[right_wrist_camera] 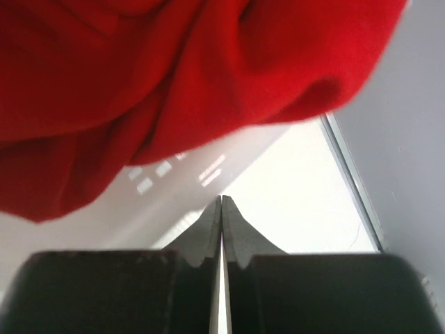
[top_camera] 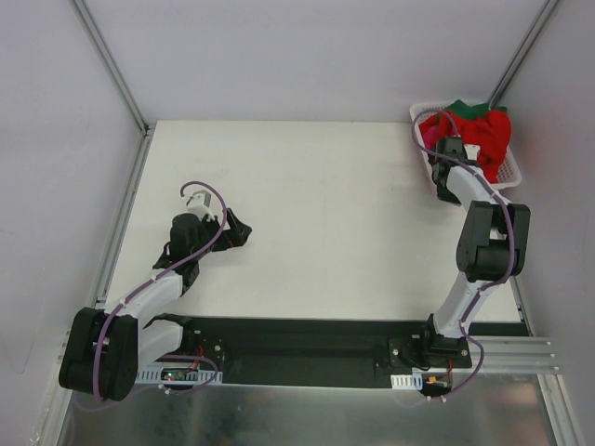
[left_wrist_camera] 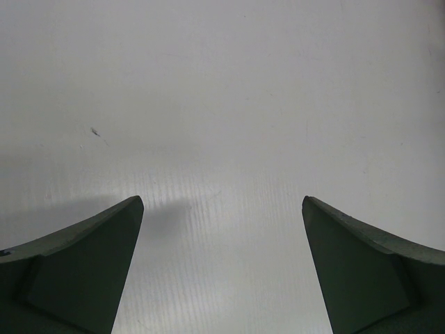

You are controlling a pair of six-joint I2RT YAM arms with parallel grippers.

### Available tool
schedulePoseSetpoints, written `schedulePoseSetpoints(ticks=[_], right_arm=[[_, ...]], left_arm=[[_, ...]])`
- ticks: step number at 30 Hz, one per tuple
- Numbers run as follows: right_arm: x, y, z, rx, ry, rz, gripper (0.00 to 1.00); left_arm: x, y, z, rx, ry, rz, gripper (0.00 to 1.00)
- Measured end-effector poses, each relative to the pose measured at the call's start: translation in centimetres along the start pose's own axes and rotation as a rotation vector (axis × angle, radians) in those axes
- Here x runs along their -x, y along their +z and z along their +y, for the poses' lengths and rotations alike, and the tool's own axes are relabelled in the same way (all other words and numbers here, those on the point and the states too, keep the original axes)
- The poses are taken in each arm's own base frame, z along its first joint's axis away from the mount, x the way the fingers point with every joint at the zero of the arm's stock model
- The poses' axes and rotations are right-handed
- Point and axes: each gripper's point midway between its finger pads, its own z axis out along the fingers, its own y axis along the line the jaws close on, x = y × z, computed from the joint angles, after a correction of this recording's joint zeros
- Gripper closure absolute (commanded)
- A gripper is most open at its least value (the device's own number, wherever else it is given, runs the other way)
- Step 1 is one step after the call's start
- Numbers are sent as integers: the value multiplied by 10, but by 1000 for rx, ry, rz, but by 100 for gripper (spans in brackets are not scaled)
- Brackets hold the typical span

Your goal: Fold and stack the t-shirts

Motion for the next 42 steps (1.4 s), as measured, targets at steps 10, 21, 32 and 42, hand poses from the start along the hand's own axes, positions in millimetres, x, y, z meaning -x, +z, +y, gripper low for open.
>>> schedulePoseSetpoints(ticks=[10, 21, 32, 42], right_arm=[[13, -75, -27, 123, 154, -107, 53], [51, -89, -22, 186, 145, -190, 15], [128, -87, -6, 208, 151, -313, 13], [135, -28, 11, 194, 112, -256, 20]], left_arm=[[-1, 0, -2, -6, 3, 3, 1], [-3, 0, -3, -9, 5, 9, 1], [-3, 0, -3, -8, 5, 9, 1], [-6, 3, 0, -2, 4, 20, 1]])
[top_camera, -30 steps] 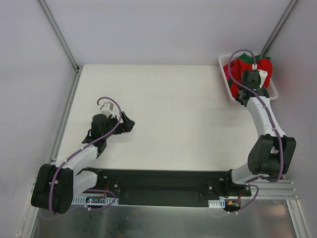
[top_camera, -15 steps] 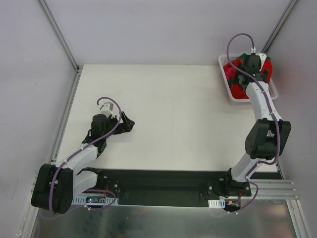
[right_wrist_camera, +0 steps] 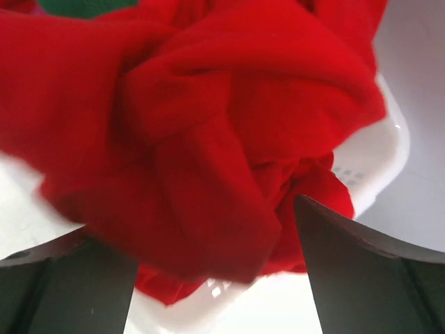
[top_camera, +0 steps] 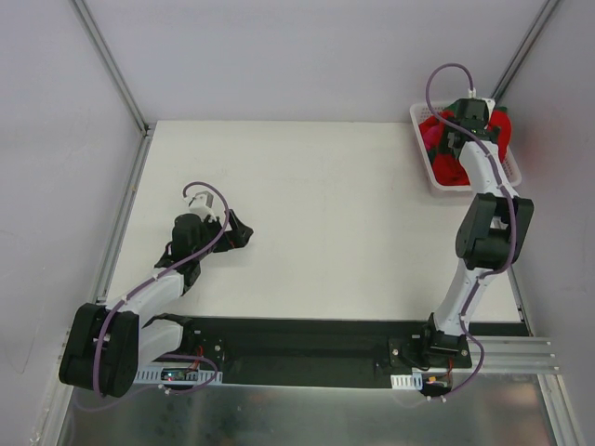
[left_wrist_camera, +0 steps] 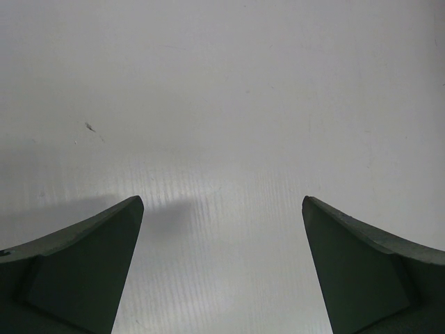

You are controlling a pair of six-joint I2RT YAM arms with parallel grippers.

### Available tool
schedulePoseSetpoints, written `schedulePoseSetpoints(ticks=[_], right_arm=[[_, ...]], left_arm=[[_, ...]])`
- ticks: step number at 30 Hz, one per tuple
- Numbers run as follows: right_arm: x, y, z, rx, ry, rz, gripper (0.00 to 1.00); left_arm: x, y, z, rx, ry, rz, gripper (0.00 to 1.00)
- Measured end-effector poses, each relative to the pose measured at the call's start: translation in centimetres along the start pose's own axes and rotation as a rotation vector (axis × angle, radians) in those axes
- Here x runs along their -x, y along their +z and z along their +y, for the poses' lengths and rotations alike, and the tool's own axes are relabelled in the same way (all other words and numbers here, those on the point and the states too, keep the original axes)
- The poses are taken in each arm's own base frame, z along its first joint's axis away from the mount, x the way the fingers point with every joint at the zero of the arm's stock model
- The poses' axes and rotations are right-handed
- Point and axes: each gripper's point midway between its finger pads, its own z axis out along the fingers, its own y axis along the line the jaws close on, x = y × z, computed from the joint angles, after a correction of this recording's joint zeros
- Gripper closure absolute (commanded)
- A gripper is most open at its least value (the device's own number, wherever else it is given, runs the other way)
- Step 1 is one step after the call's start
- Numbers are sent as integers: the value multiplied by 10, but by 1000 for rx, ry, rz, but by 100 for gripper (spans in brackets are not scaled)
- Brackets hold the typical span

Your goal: Fold and stack the t-shirts

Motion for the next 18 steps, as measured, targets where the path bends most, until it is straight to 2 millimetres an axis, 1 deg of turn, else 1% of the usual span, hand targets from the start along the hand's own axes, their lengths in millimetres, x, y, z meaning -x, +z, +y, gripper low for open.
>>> schedulePoseSetpoints(ticks=[1, 2, 3, 4, 6, 8, 10, 12, 14, 15, 16, 18], right_arm=[[-4, 8, 0, -3, -4, 14, 33], [-7, 14, 0, -3, -9, 25, 55], [-12, 20, 1, -3, -16, 39, 92], [-15, 26, 2, 1, -22, 48, 99], [-21, 31, 3, 9, -18, 64, 98], [-19, 30, 3, 14, -12, 57, 99], [-17, 24, 2, 23, 1, 38, 99], [-16, 13, -1, 35, 14, 23, 99], [-10, -6, -6, 49, 29, -3, 98], [-5, -18, -8, 57, 37, -24, 98], [3, -31, -11, 67, 49, -52, 98], [23, -65, -16, 98, 72, -126, 99]], left_arm=[[0, 0, 0, 0, 2, 0, 1], [0, 0, 0, 0, 3, -1, 1], [0, 0, 0, 1, 5, -1, 1], [0, 0, 0, 1, 7, -1, 1], [0, 0, 1, 2, 13, -1, 1], [0, 0, 1, 2, 18, -1, 1], [0, 0, 1, 3, 21, -1, 1], [0, 0, 1, 2, 22, -1, 1], [0, 0, 1, 2, 22, -1, 1], [0, 0, 1, 2, 22, -1, 1], [0, 0, 1, 2, 22, -2, 1], [1, 0, 1, 1, 22, -2, 1]])
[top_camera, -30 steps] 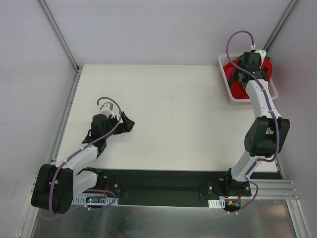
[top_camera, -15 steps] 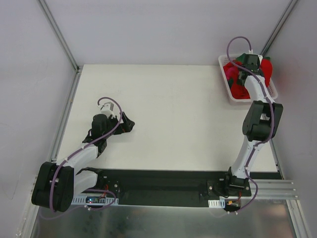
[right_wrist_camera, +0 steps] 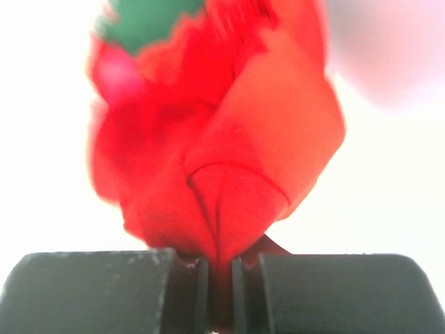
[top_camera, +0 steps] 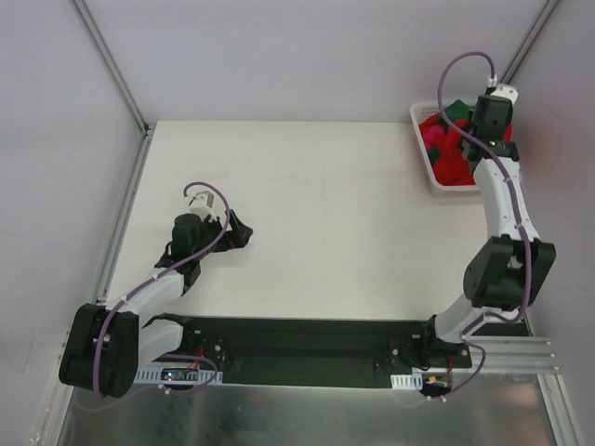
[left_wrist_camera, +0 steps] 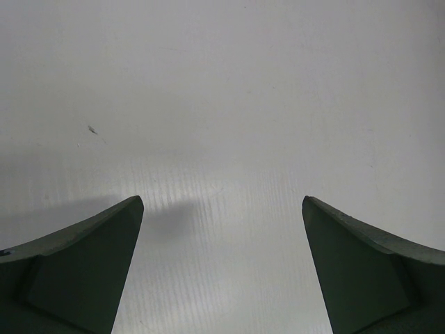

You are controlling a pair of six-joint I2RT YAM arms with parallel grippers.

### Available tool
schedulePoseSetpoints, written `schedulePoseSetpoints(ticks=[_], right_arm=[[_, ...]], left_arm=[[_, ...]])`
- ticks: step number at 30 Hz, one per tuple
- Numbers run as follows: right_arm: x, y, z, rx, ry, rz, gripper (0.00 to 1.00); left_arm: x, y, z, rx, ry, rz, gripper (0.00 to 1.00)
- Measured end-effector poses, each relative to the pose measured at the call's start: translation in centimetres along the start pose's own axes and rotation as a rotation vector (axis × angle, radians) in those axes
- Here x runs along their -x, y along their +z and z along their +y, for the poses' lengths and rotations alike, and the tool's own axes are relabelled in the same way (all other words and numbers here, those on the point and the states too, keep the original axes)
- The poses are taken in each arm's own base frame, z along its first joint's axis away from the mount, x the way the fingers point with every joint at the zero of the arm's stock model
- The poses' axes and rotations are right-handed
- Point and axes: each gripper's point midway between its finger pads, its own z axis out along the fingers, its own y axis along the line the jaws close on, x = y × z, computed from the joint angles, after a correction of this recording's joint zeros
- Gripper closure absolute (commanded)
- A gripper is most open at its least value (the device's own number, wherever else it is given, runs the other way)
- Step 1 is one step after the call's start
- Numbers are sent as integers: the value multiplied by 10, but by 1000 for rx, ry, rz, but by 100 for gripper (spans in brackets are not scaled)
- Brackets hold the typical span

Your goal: Fold and stack the t-shirts

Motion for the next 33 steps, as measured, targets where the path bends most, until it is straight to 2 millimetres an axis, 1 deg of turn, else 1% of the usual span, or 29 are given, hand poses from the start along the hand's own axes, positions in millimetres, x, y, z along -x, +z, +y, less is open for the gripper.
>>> schedulePoseSetpoints(ticks=[2, 3, 5, 7, 9, 12, 16, 17, 20, 23, 26, 27, 28, 29, 31, 33], right_arm=[[34, -41, 4, 61, 34, -105, 98], [47, -59, 7, 96, 48, -149, 98], [76, -107, 15, 201, 86, -254, 99], [96, -151, 23, 309, 109, -334, 99], [108, -187, 32, 419, 124, -390, 99], [124, -240, 50, 613, 133, -449, 99], [139, -301, 78, 875, 126, -488, 99], [140, -313, 83, 923, 124, -491, 99], [137, -357, 96, 1092, 119, -487, 99], [130, -396, 98, 1220, 116, -486, 99], [123, -422, 96, 1302, 110, -491, 98], [118, -427, 97, 1324, 109, -484, 98], [112, -426, 98, 1336, 108, -472, 99], [102, -424, 101, 1350, 104, -455, 99], [81, -411, 108, 1358, 104, -383, 99], [55, -386, 121, 1345, 97, -288, 99]], left_arm=[[1, 0, 0, -1, 1, -2, 1], [1, 0, -1, -2, 1, -4, 1], [2, -1, -1, -5, 2, -8, 1], [4, -2, -2, -7, 4, -15, 1], [5, -2, -3, -10, 5, -20, 1], [8, -3, -5, -15, 7, -29, 1], [9, -4, -6, -17, 8, -33, 1], [9, -4, -5, -17, 8, -33, 1], [9, -4, -6, -17, 8, -33, 1], [9, -4, -6, -17, 8, -33, 1], [9, -4, -6, -17, 7, -33, 1], [9, -4, -6, -17, 7, -33, 1], [9, -4, -6, -17, 8, -33, 1], [9, -4, -6, -18, 8, -34, 1], [10, -4, -6, -19, 9, -37, 1], [11, -5, -7, -22, 10, -42, 1]])
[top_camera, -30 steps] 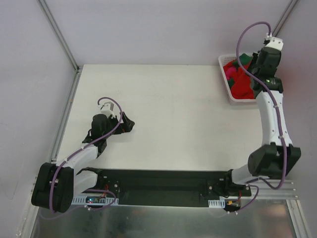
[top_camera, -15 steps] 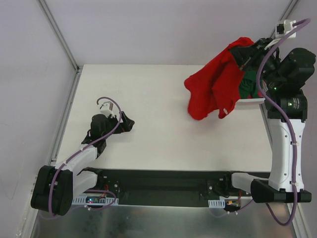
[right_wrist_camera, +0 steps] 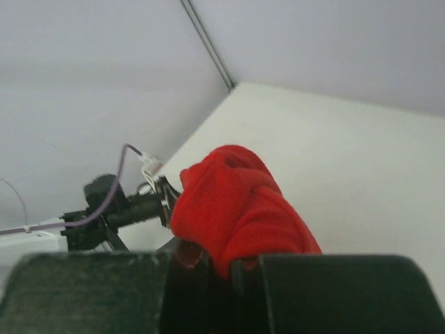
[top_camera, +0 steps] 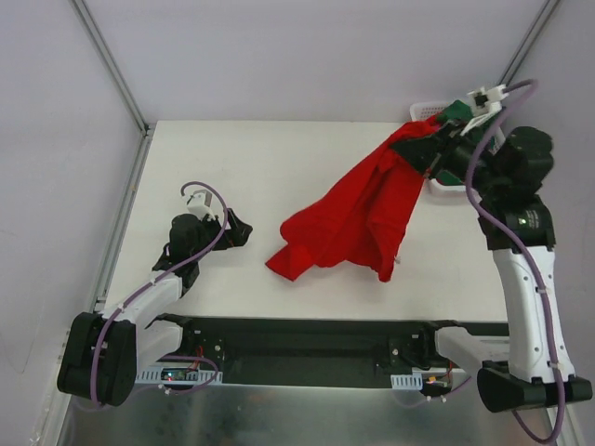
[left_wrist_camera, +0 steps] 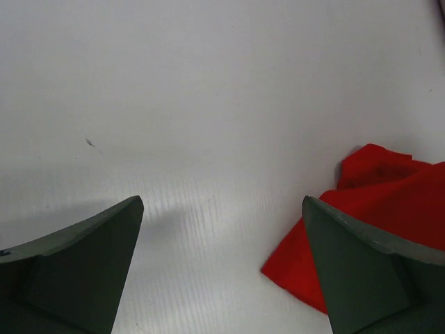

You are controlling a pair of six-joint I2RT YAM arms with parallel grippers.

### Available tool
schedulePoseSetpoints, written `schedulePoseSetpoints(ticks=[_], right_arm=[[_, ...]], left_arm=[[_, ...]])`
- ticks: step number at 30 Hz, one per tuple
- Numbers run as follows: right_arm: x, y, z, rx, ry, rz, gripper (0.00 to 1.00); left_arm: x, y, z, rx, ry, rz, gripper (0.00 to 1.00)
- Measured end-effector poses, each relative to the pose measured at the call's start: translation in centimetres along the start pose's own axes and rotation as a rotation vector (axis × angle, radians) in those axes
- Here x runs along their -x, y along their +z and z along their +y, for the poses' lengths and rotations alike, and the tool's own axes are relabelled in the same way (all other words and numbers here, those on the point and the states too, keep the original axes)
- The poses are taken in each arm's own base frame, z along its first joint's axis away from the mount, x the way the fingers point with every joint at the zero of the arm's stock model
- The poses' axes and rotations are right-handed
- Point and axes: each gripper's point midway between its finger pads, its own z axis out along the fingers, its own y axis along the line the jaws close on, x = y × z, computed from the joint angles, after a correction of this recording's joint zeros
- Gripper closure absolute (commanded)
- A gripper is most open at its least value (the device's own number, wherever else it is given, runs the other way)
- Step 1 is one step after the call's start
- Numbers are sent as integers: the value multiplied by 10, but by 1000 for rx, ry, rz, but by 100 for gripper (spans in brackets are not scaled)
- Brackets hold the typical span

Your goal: Fold and stack the t-shirts

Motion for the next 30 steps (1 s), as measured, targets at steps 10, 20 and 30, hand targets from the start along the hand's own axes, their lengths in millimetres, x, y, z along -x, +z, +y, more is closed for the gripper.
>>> schedulePoseSetpoints(ticks=[10, 20, 30], right_arm=[[-189, 20, -95, -263, 185, 480, 98], [-193, 27, -99, -312, 84, 487, 99], [-181, 73, -162, -532, -36, 407, 99]], left_arm=[[2, -1, -1, -4, 2, -8, 1], [9, -4, -7, -23, 9, -31, 1], [7, -5, -11, -45, 8, -23, 1]])
